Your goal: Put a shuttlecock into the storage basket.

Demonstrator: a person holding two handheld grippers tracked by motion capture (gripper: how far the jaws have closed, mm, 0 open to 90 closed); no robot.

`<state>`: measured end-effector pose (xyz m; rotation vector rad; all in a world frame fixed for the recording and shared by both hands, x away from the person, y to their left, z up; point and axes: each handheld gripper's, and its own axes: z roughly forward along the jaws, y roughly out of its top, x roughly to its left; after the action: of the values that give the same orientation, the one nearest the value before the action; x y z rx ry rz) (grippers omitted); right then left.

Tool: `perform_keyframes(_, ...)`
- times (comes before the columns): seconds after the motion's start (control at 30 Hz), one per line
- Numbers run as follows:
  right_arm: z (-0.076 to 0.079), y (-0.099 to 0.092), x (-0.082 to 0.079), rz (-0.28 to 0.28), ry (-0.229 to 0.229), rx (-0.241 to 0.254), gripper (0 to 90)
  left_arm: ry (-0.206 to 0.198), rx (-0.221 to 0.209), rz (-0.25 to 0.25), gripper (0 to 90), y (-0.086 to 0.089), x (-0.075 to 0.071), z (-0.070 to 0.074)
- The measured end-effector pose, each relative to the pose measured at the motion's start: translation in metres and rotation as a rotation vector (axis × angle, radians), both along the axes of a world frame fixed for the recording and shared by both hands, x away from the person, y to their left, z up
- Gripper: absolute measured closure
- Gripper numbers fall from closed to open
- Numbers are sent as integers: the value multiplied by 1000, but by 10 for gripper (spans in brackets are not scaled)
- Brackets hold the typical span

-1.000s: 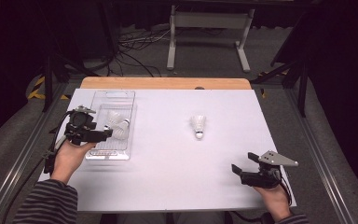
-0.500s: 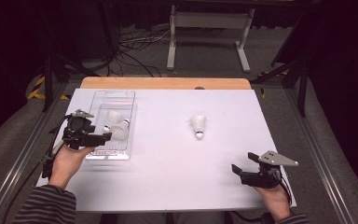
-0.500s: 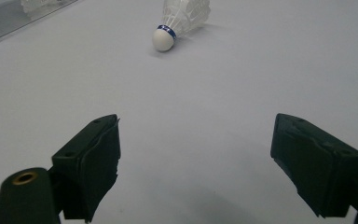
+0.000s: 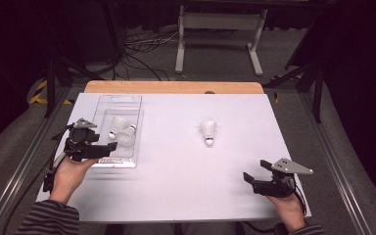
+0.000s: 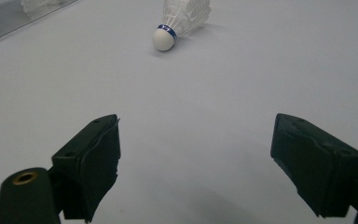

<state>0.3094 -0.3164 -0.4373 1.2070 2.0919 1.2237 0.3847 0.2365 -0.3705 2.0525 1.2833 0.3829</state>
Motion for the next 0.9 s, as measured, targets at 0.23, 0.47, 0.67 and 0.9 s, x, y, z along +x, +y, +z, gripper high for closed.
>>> perform_keyframes(0.23, 0, 0, 0, -4, 2, 4, 163, -15, -8, 4, 261, 2, -8, 0)
perform_keyframes(0.47, 0, -1, 0, -3, 4, 4, 163, -24, -22, 15, 250, 6, -16, -1)
perform_keyframes(0.67, 0, -1, 0, -5, 4, 2, 163, -33, -19, 18, 232, 8, -20, -3)
perform_keyframes(0.9, 0, -1, 0, -5, 3, 5, 163, -37, -37, 8, 234, 8, -25, -3)
